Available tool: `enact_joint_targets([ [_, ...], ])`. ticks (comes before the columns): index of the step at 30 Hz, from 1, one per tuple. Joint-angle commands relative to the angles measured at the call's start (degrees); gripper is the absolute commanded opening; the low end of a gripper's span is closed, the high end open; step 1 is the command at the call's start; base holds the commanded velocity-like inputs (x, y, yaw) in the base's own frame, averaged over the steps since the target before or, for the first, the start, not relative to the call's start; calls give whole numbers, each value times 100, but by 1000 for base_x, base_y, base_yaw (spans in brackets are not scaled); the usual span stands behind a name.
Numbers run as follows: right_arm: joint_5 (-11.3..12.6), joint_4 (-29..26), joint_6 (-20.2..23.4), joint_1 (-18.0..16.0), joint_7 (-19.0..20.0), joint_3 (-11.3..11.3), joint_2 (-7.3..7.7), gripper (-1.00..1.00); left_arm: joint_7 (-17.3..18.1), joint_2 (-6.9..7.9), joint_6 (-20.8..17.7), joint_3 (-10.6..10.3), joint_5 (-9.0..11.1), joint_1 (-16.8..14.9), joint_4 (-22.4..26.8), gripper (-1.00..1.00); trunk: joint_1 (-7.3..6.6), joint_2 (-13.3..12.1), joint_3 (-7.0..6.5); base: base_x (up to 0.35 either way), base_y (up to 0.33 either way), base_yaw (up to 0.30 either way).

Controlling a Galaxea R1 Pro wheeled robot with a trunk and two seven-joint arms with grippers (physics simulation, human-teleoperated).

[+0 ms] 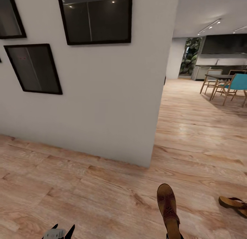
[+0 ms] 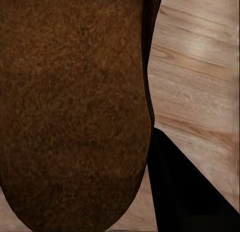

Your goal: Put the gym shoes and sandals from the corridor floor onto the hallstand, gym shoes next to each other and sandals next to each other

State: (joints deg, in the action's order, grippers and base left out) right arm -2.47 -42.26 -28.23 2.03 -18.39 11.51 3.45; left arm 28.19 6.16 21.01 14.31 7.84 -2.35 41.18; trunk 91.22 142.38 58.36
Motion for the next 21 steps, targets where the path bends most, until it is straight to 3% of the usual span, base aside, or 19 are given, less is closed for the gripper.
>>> enact_joint_targets([
  [1,-8,-4,3,-1,-50,27,6,-100,55,-1,-9,11,51,-2,-5,100,0,2,4,26,23,-300],
  [21,-8,-1,4,-1,-50,27,6,-100,56,-1,-9,11,46,-2,-5,100,0,2,4,3,2,-300],
])
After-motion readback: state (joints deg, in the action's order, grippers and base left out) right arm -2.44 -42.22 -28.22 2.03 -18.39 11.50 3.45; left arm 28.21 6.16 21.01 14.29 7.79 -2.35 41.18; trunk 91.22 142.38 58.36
